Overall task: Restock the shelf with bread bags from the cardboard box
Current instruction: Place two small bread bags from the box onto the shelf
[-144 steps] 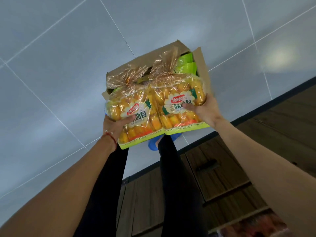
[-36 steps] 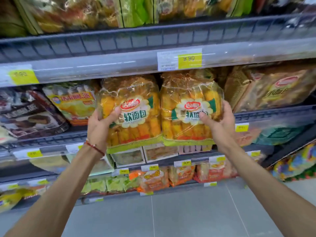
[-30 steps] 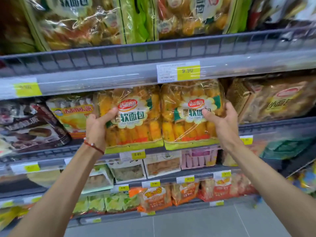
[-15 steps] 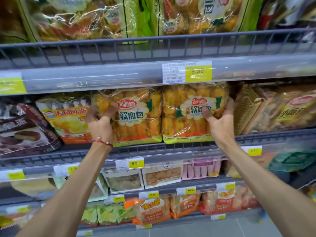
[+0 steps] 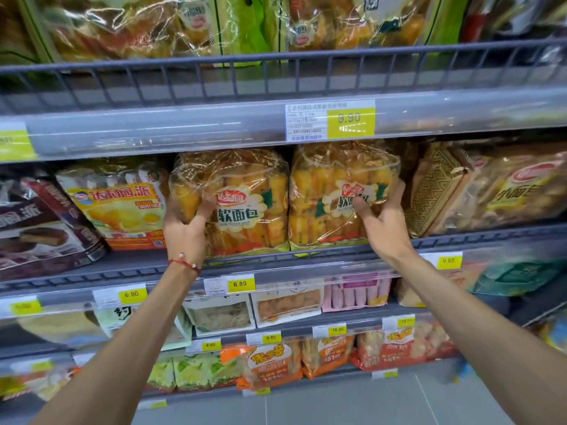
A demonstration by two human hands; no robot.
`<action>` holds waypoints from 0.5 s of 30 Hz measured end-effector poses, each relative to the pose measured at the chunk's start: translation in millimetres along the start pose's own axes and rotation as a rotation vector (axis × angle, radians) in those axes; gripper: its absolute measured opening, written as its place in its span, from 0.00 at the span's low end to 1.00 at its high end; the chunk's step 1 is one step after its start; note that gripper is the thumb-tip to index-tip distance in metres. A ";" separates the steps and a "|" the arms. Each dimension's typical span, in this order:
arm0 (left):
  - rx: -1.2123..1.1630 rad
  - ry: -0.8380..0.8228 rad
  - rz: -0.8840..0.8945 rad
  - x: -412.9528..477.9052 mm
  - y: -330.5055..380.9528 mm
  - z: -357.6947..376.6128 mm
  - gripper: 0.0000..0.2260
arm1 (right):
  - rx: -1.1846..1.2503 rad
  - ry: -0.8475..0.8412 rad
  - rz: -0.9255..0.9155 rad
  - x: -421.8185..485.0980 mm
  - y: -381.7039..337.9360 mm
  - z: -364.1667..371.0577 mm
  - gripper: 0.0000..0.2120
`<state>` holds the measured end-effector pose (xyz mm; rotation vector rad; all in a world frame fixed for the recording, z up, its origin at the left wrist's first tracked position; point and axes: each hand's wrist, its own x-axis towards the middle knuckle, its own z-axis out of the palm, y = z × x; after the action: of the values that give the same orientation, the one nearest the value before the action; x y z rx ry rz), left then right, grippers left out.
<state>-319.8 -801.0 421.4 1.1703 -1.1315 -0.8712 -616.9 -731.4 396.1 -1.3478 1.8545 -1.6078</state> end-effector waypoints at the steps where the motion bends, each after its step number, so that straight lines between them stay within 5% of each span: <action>1: 0.015 0.012 -0.003 -0.8 0.3 -0.3 0.26 | -0.026 0.014 0.011 0.0 0.4 -1.7 0.36; 6: 0.090 0.048 -0.098 -21.3 16.9 -0.5 0.24 | -0.075 0.005 0.135 -8.2 -10.5 -10.6 0.32; 12: 0.172 0.086 -0.377 -47.7 57.7 -1.1 0.40 | -0.102 -0.025 0.407 -28.2 -11.7 -21.4 0.42; 15: 0.227 0.062 -0.498 -67.6 80.8 -2.2 0.23 | -0.021 -0.041 0.569 -62.9 -67.8 -32.5 0.33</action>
<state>-337.1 -719.7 486.2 1.6980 -0.9155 -1.0905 -581.6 -655.4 447.2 -0.7460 1.9921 -1.2521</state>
